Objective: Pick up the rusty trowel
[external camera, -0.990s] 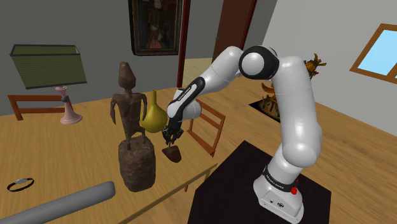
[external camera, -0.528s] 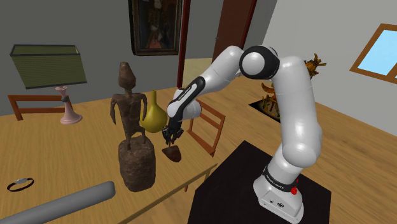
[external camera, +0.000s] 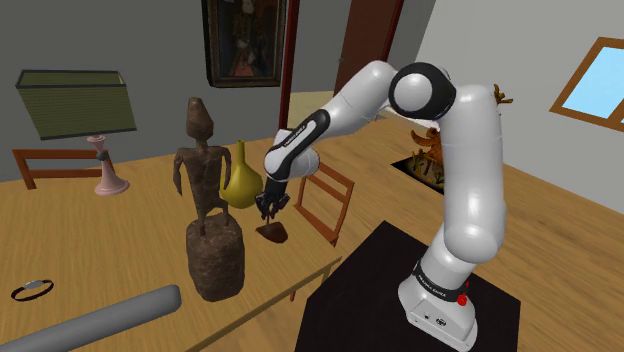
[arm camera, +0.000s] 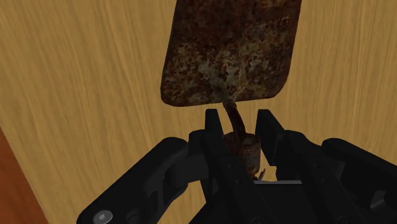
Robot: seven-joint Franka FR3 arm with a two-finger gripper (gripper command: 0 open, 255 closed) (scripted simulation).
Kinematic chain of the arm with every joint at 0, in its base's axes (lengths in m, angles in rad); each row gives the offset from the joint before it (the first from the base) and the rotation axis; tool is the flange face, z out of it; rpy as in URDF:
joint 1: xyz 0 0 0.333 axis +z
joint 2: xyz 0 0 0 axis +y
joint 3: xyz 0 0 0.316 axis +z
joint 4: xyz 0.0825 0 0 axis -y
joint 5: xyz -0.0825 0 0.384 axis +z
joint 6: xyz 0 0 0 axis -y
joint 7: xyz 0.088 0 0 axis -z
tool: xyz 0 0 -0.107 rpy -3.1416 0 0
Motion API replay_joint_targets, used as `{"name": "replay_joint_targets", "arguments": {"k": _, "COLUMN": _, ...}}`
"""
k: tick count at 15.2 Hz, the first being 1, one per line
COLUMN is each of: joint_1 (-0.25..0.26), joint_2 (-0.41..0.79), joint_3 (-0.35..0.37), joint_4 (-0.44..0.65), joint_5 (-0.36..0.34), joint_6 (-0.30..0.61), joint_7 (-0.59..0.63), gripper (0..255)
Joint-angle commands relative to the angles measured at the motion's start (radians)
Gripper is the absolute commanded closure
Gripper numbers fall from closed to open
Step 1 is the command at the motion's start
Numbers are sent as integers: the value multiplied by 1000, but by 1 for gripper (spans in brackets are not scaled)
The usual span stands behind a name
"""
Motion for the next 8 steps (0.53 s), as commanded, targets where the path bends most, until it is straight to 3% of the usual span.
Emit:
{"name": "replay_joint_targets", "arguments": {"k": 1, "joint_1": 2, "joint_2": -23, "joint_3": -3, "joint_4": -1, "joint_5": -4, "joint_6": -20, "joint_7": 7, "gripper": 255}}
{"name": "replay_joint_targets", "arguments": {"k": 8, "joint_1": 4, "joint_2": -82, "joint_3": -9, "joint_4": -8, "joint_5": -15, "joint_6": -72, "joint_7": 25, "gripper": 255}}
